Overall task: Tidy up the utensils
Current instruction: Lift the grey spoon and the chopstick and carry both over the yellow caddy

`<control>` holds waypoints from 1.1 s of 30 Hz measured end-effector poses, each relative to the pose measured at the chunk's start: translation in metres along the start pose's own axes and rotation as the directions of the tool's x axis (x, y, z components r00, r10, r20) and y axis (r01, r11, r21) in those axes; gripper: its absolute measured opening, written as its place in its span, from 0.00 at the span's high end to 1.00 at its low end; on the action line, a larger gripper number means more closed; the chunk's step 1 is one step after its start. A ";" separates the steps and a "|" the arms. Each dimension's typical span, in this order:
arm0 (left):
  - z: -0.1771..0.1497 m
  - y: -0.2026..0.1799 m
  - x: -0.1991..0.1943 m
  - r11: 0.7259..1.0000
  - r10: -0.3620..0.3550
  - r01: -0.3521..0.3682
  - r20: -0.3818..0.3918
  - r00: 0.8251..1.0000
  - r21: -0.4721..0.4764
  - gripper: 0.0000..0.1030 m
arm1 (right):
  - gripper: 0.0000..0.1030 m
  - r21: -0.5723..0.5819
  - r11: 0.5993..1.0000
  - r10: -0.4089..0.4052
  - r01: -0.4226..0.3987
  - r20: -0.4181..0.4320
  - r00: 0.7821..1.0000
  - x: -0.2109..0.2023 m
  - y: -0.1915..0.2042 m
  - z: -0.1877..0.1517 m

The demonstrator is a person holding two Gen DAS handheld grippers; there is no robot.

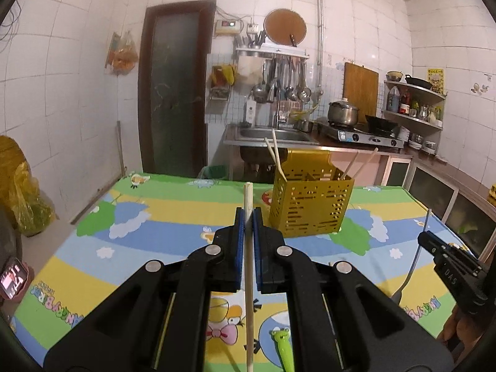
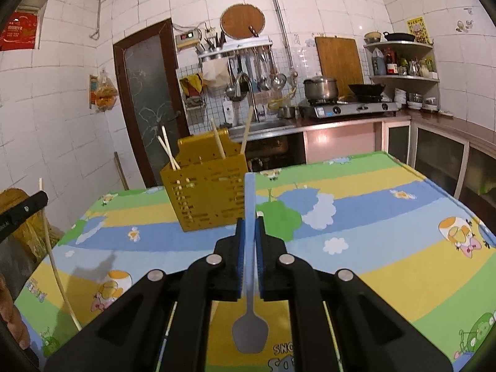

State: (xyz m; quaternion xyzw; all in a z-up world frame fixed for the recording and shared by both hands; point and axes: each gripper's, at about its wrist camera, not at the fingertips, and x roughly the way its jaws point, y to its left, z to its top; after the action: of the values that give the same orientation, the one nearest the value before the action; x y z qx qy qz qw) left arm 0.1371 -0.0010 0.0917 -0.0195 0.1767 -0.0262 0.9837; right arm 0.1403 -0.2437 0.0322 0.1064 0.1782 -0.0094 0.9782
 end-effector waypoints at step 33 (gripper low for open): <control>0.175 -0.080 0.186 0.997 -0.079 0.082 0.266 0.961 -0.003 0.96 | 0.93 -0.124 0.985 0.146 -0.121 0.219 0.965 0.168 0.035 0.179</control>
State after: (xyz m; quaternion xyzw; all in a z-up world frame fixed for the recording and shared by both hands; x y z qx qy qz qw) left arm 0.3690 -0.0867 0.1951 -0.0368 0.0424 -0.0621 0.9965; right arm 0.3616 -0.2444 0.1442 0.0627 0.0576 0.0544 0.9949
